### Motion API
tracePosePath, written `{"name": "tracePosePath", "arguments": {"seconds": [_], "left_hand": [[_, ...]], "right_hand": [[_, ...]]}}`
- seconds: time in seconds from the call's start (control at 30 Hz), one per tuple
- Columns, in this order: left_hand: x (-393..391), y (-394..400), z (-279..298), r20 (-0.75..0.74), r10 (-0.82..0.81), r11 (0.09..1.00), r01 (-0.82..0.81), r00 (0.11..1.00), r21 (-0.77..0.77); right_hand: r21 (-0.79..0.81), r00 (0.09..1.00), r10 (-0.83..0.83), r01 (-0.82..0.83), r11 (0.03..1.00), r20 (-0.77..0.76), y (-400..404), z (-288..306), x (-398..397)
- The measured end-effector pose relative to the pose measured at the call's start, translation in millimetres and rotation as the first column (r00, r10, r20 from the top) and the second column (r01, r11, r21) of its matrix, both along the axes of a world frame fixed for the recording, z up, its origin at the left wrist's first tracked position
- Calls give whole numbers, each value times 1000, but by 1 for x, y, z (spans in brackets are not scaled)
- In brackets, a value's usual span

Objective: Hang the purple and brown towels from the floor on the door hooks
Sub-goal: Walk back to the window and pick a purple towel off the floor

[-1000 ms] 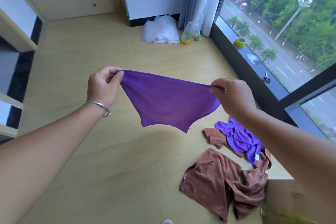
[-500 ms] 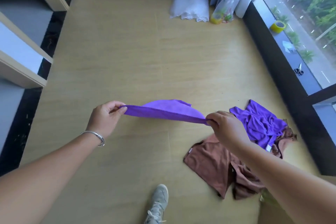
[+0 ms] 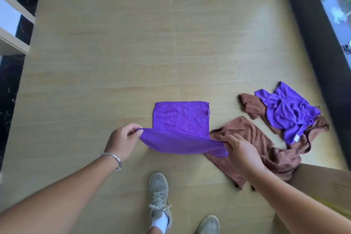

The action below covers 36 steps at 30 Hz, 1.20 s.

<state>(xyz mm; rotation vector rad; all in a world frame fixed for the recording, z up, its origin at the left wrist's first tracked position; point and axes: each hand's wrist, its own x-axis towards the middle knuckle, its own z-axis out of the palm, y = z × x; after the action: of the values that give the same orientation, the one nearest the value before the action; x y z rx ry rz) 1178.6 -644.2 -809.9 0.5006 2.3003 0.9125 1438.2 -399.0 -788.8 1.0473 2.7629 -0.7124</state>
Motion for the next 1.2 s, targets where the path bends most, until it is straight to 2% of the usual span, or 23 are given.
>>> {"name": "tracePosePath", "arguments": {"seconds": [0.1,0.37,0.63,0.83,0.97,1.1,1.2], "left_hand": [[-9,13,-31,20,-14,1000,15,1000,-12],[-36,48,-138,-22,12,1000,-13,1000,-19],[-75,88,-280,-83,46,994,-54,995,-98],[-120,132,-372,-53,-155,943,132,986,-305],[-145,157,-400,-47,-332,867,285,942,-409],[-156,166,-401,-135,-422,868,357,896,-344],[-157,167,-398,-83,-471,858,434,878,-273]], "right_hand": [[-30,997,9,-6,1000,80,8,-33,-8],[24,993,-31,29,999,111,49,-140,-41],[25,998,-35,34,999,52,109,-276,-111],[53,996,-5,0,999,85,158,-371,-157],[-34,983,87,-83,996,165,187,-401,-174],[-89,926,222,-204,975,305,204,-402,-171],[-75,916,233,-221,972,327,209,-401,-169]]}}
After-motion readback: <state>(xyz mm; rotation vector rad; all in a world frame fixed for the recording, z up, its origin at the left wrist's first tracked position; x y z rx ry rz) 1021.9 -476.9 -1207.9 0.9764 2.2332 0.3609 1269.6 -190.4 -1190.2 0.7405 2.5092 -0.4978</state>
